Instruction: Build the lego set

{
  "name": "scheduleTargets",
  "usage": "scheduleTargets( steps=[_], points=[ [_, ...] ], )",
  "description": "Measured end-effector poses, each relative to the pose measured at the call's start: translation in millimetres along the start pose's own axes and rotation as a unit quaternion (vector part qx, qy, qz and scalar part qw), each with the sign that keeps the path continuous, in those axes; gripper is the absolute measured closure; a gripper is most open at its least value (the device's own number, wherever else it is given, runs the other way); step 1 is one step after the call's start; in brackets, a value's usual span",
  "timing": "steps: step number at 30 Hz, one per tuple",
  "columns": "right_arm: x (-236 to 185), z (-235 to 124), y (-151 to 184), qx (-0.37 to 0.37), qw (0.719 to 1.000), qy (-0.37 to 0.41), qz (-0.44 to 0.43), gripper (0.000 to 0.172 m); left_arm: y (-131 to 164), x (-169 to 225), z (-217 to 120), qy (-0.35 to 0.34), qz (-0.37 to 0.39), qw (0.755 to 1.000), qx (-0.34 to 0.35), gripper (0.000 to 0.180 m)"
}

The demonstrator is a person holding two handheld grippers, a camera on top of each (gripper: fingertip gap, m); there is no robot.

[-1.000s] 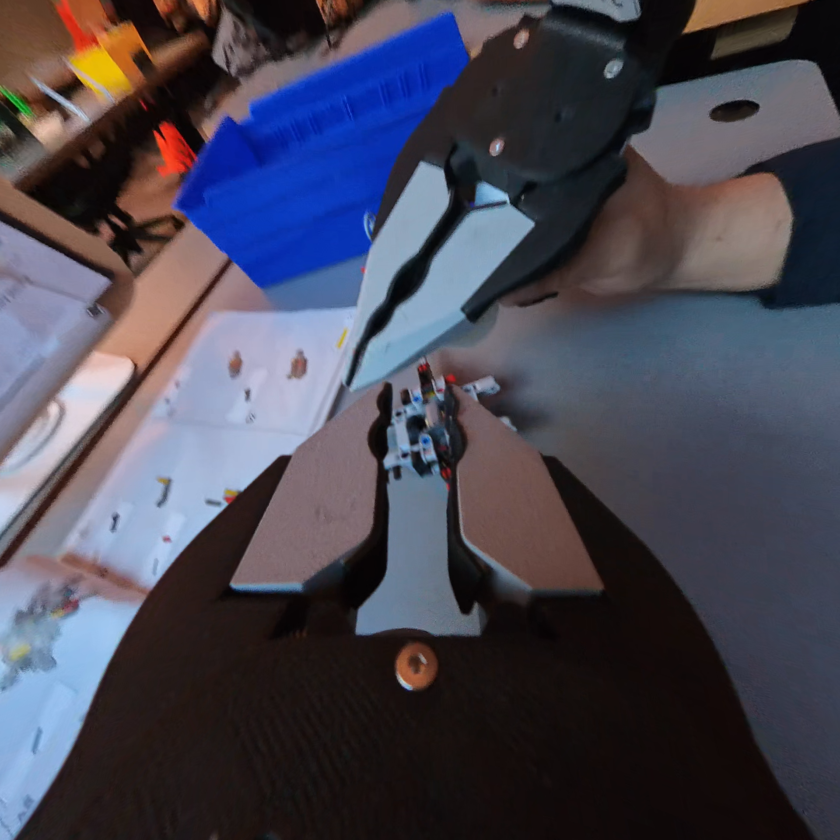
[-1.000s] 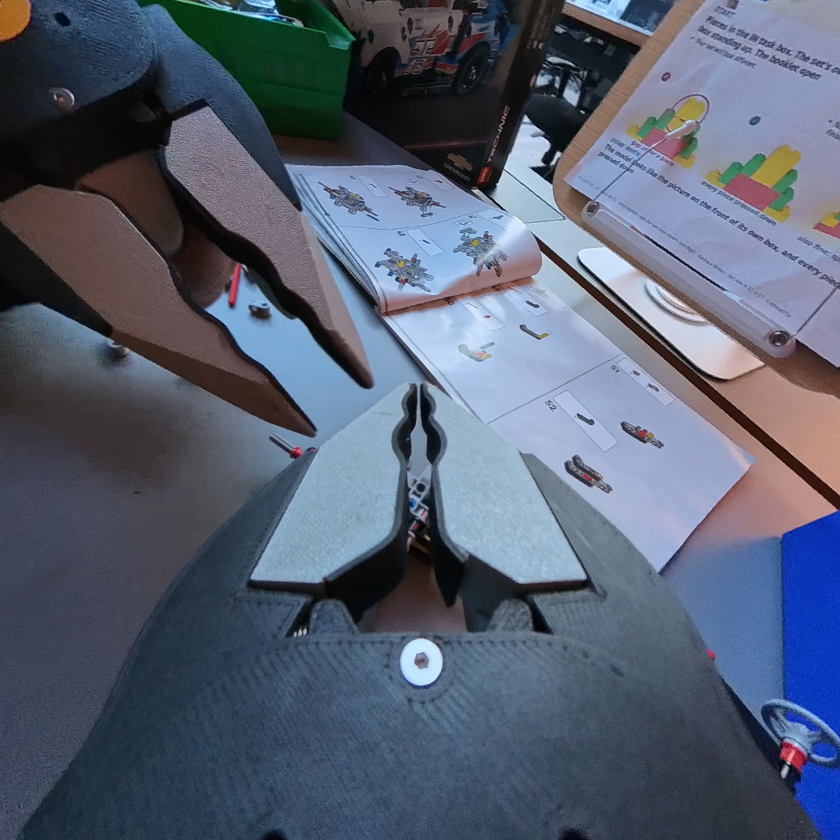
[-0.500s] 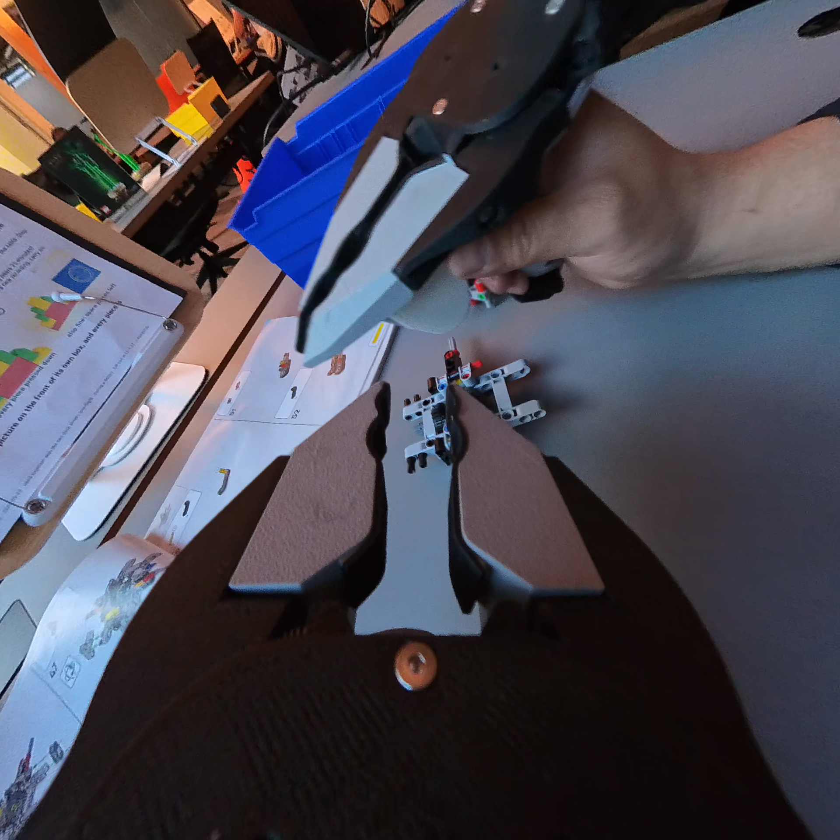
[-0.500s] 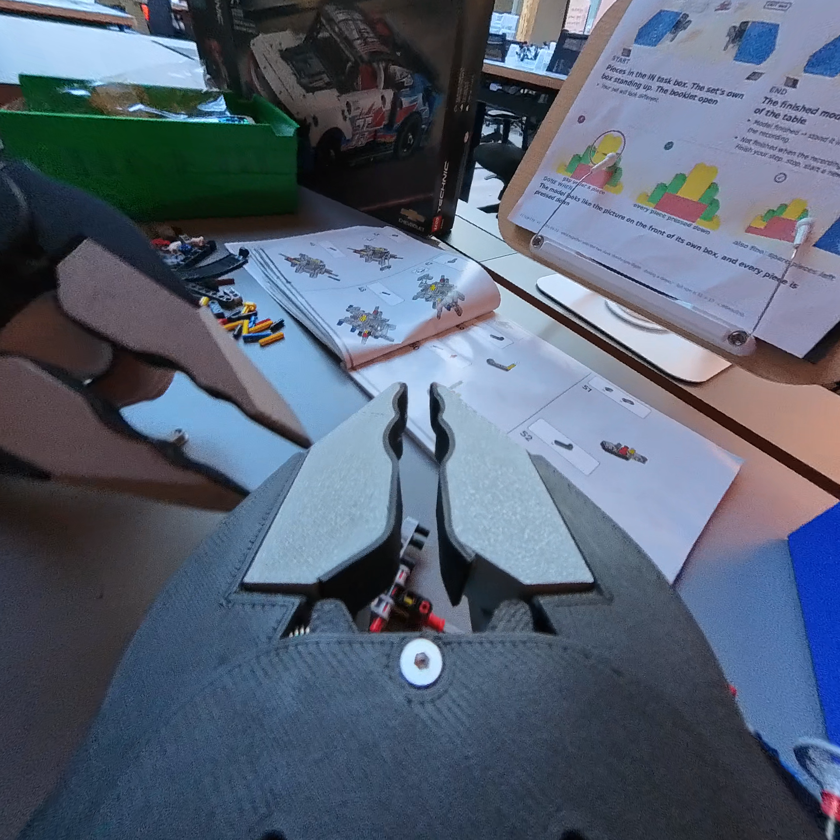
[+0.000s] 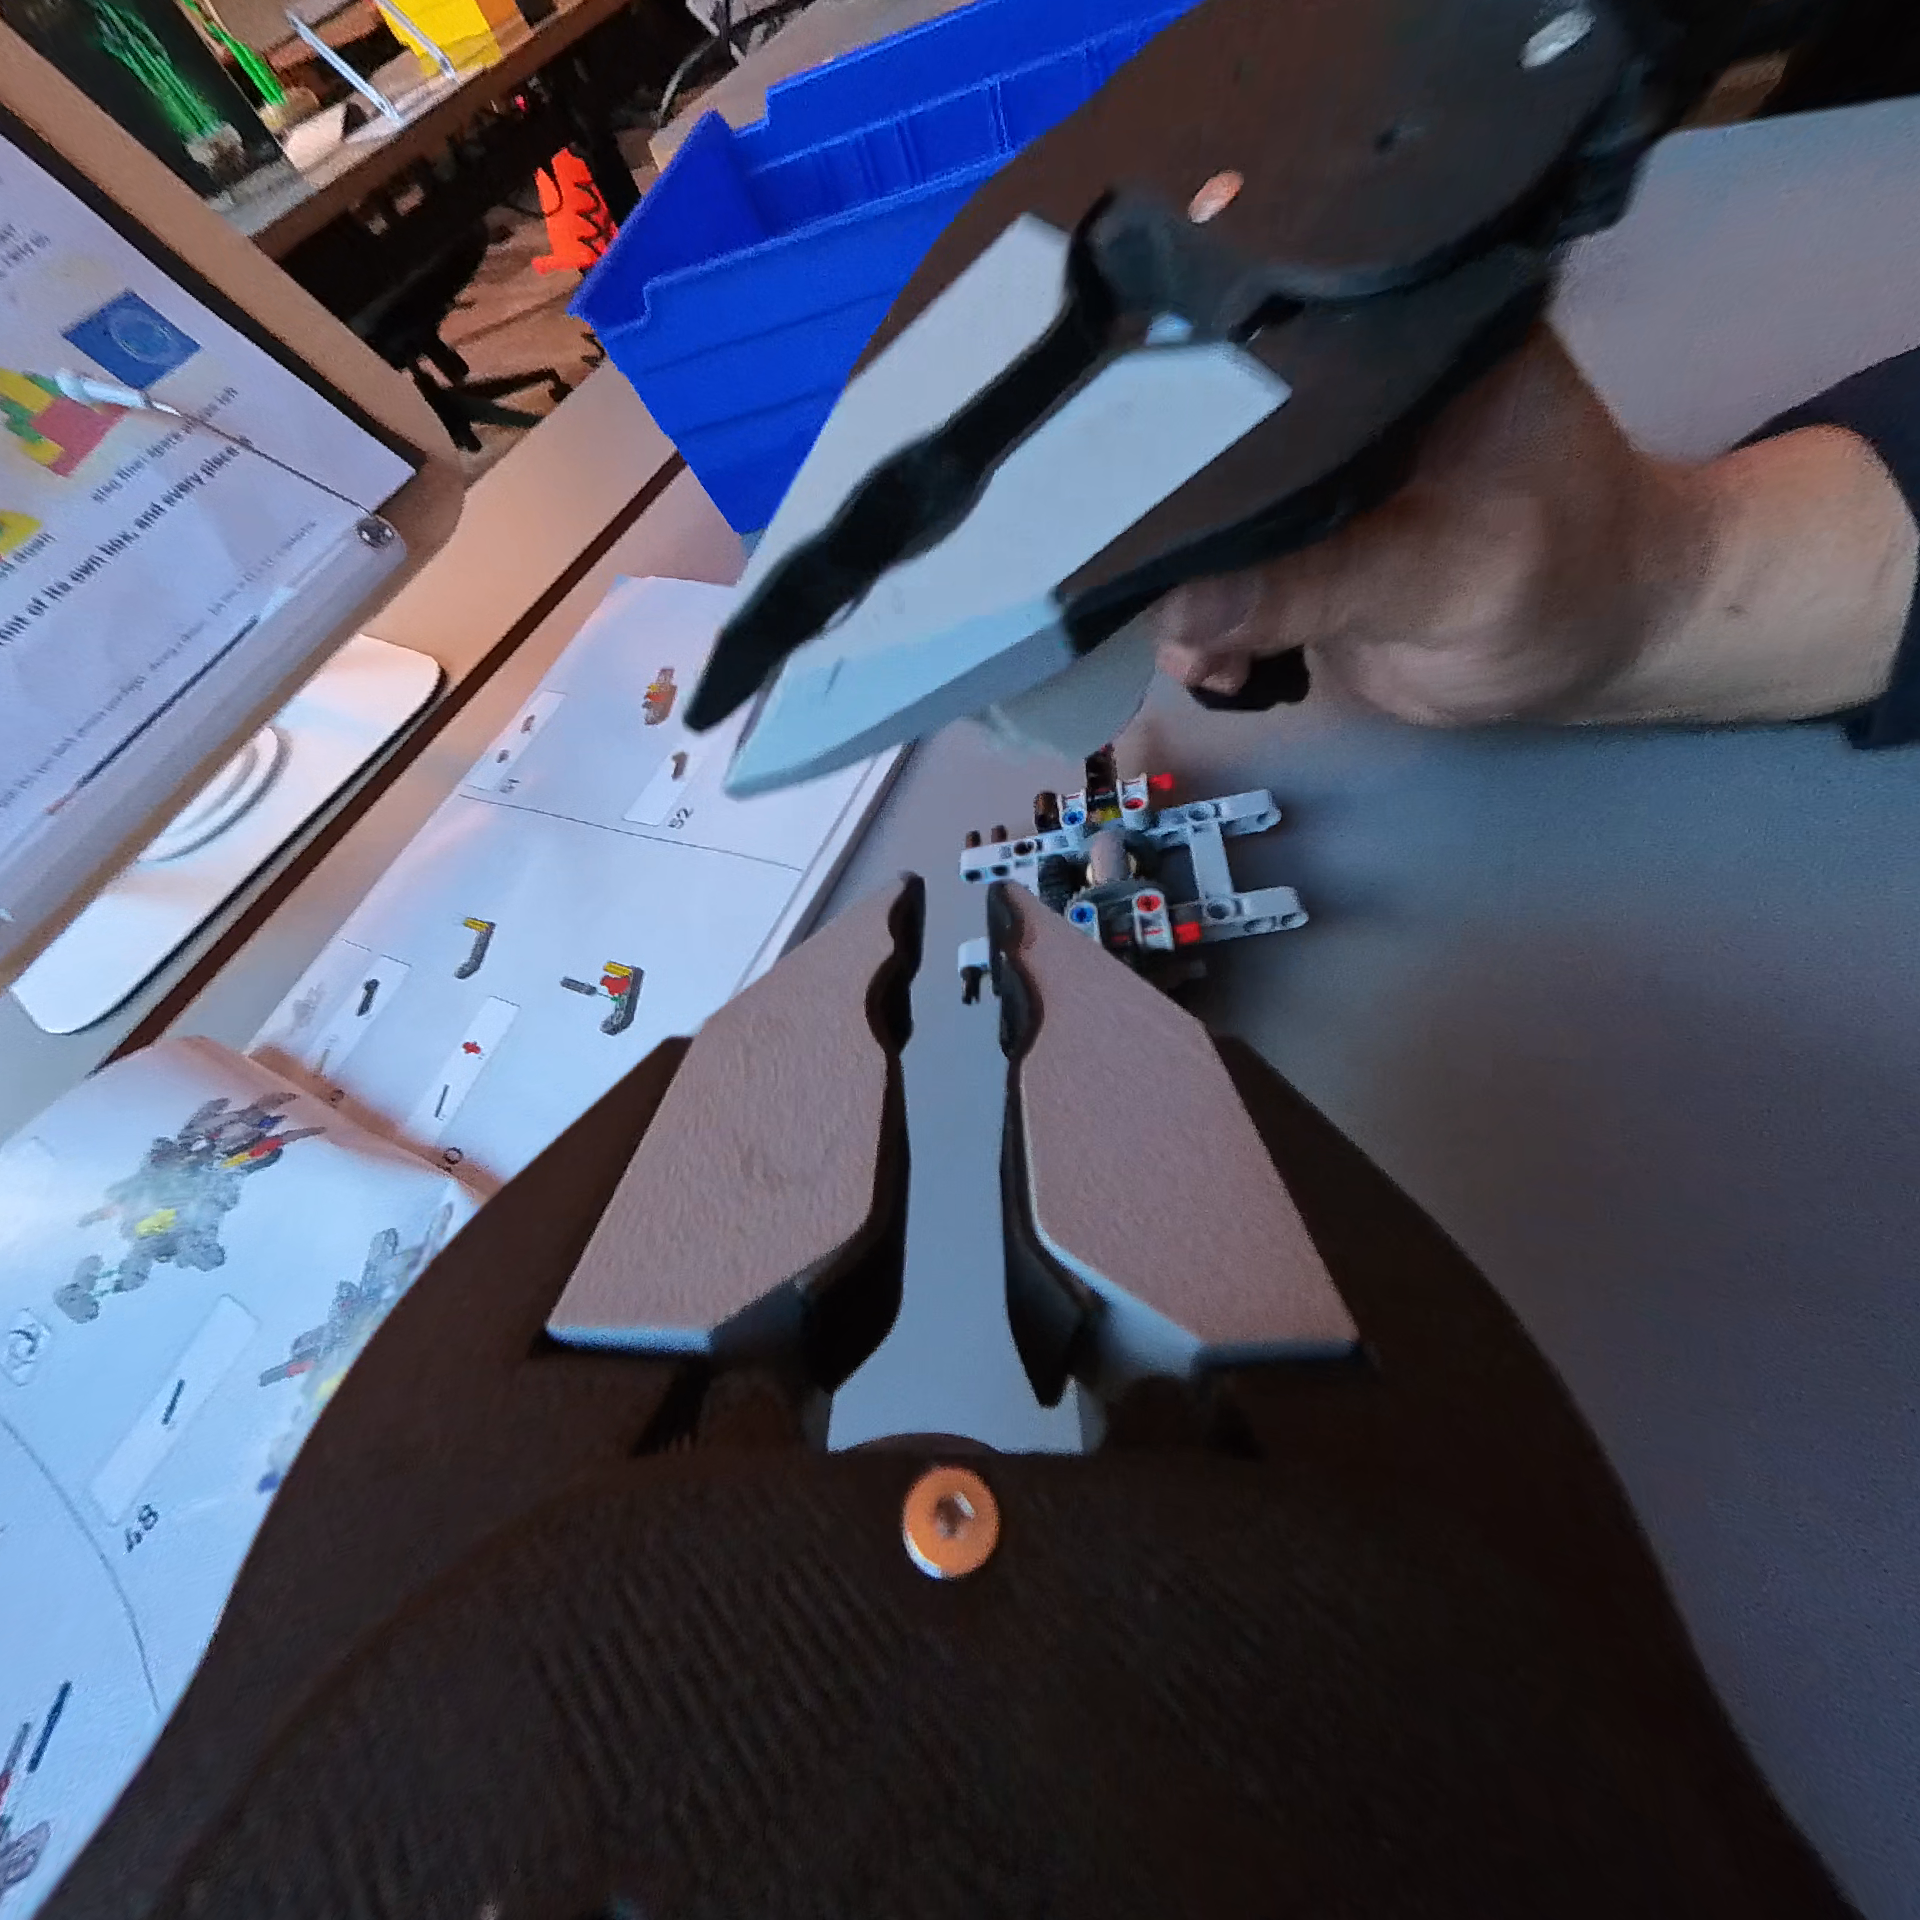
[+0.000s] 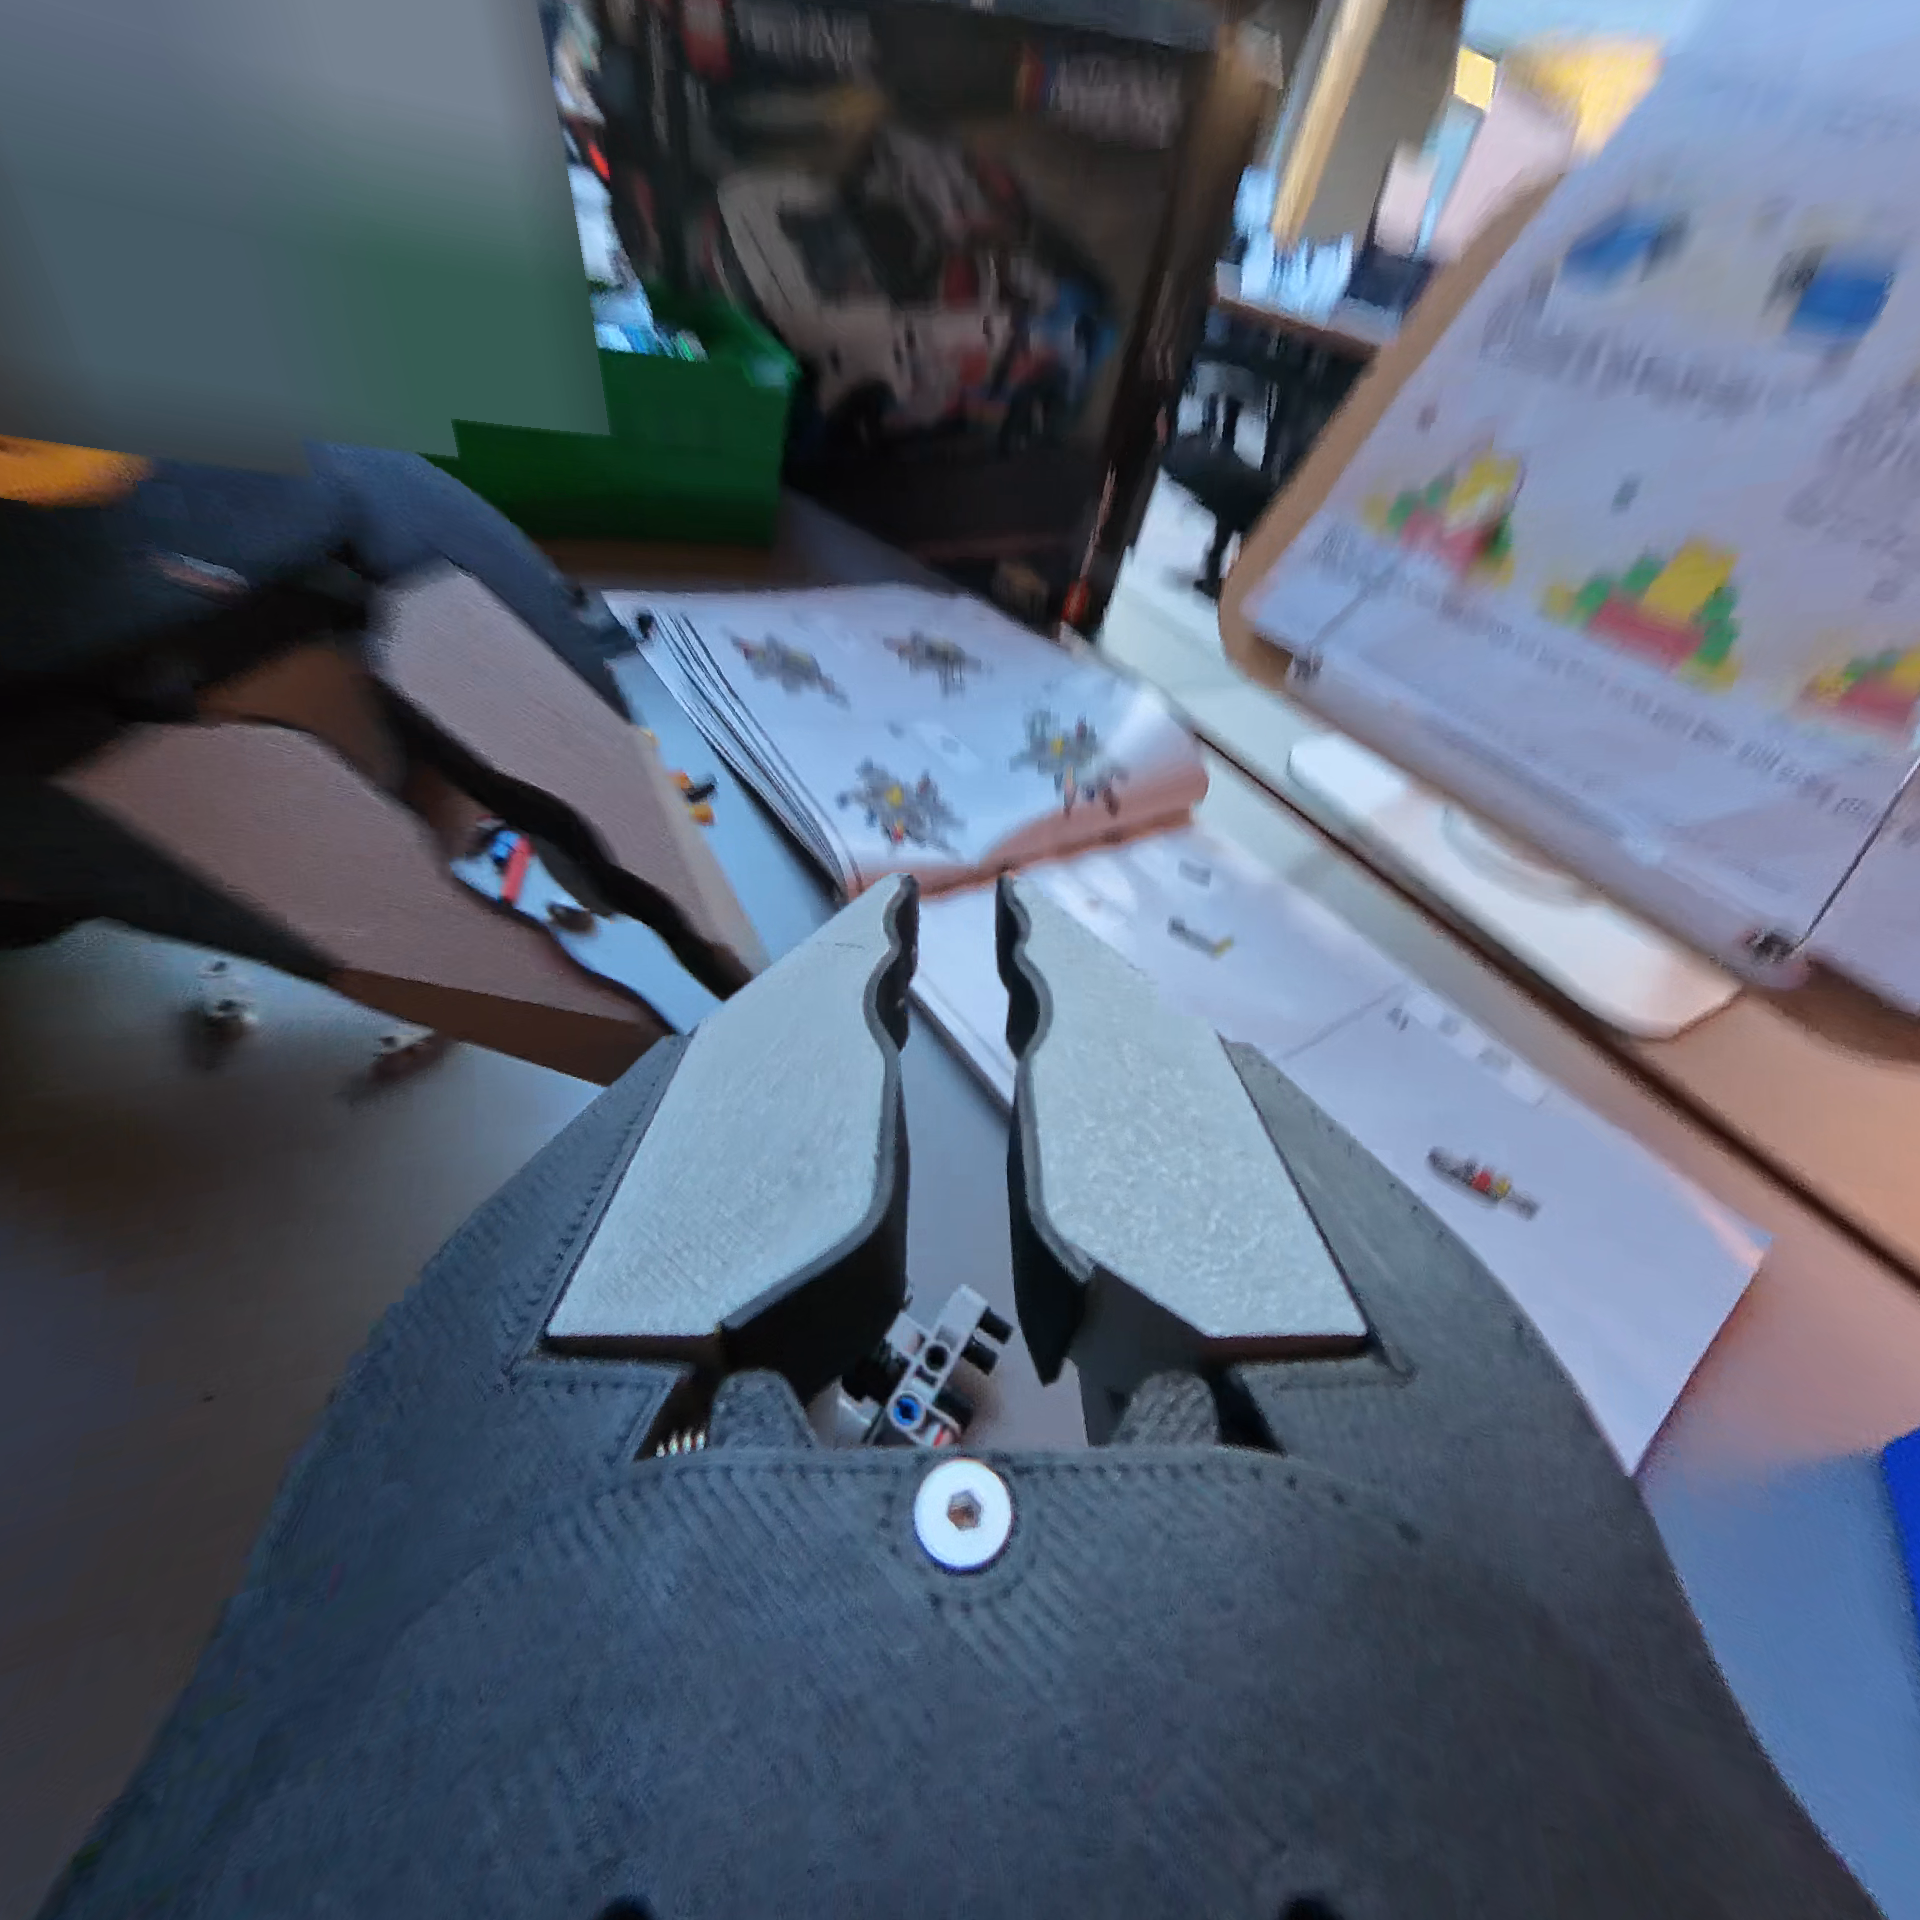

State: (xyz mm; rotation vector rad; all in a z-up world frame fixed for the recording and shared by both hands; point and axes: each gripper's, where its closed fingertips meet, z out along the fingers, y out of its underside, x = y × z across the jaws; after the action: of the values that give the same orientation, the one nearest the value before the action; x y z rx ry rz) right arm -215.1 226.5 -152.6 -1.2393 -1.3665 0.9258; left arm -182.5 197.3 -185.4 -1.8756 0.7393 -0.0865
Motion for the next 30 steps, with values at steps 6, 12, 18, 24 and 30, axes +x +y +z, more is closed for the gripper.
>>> scheduleTargets(
  steps=[6,12,18,24,30],
  points=[
    [-26,-14,-6,0.047,0.998,-0.039,0.023,0.167,12,10,3,0.042,-0.029,0.999,-0.020,0.167],
    [-46,-16,-9,0.063,0.989,-0.102,0.088,0.169,26,4,5,0.044,-0.043,0.997,-0.050,0.164],
    [-59,-19,-12,0.064,0.989,-0.103,0.081,0.169,13,10,-3,0.074,-0.094,0.993,-0.017,0.163],
    [-47,-18,-7,0.046,0.993,-0.069,0.078,0.161,27,2,6,0.092,-0.159,0.983,-0.016,0.164],
    [-56,-15,0,0.015,0.994,-0.087,0.063,0.155,5,-49,-33,0.063,-0.169,0.982,0.045,0.162]
  ],
)
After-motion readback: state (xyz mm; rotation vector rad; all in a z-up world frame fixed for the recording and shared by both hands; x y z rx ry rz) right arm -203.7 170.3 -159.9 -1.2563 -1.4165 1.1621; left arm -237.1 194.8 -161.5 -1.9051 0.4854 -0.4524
